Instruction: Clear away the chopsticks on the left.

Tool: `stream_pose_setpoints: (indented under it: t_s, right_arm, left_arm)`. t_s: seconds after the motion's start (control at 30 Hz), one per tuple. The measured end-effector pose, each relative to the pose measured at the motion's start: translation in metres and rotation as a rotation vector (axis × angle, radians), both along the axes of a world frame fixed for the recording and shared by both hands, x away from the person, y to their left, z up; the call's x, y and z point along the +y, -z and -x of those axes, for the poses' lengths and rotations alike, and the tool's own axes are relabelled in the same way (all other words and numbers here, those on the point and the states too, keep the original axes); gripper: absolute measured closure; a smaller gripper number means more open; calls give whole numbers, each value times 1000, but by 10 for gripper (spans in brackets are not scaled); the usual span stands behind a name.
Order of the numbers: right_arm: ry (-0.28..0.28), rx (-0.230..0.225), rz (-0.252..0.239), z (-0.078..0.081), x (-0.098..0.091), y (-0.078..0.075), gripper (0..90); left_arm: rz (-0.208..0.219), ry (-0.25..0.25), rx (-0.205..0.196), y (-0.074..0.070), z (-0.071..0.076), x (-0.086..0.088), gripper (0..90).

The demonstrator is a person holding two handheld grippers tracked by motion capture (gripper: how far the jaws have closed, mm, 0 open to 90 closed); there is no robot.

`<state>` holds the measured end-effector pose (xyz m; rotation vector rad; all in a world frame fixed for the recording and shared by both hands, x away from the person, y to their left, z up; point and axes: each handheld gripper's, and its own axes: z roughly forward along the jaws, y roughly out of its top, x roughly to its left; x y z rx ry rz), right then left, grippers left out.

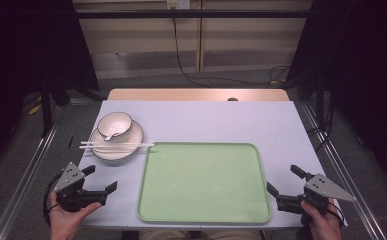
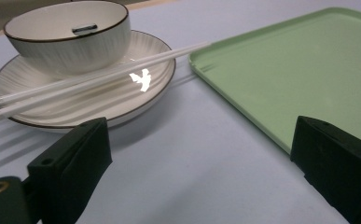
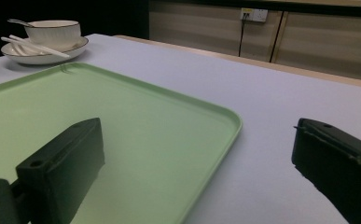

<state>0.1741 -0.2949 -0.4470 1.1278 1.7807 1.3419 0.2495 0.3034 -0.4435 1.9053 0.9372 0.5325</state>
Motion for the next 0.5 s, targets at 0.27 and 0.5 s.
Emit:
stream_pose_setpoints:
  t_s: [0.27,0.5]
  right_arm:
    - [-10,12,-2,-1,-1,1,19]
    - [-17,10,-2,-1,1,1,19]
  left_arm:
    - [-17,-22,-1,-5,-15,11,99]
    - [-41,22,5,-8,-23,13,140]
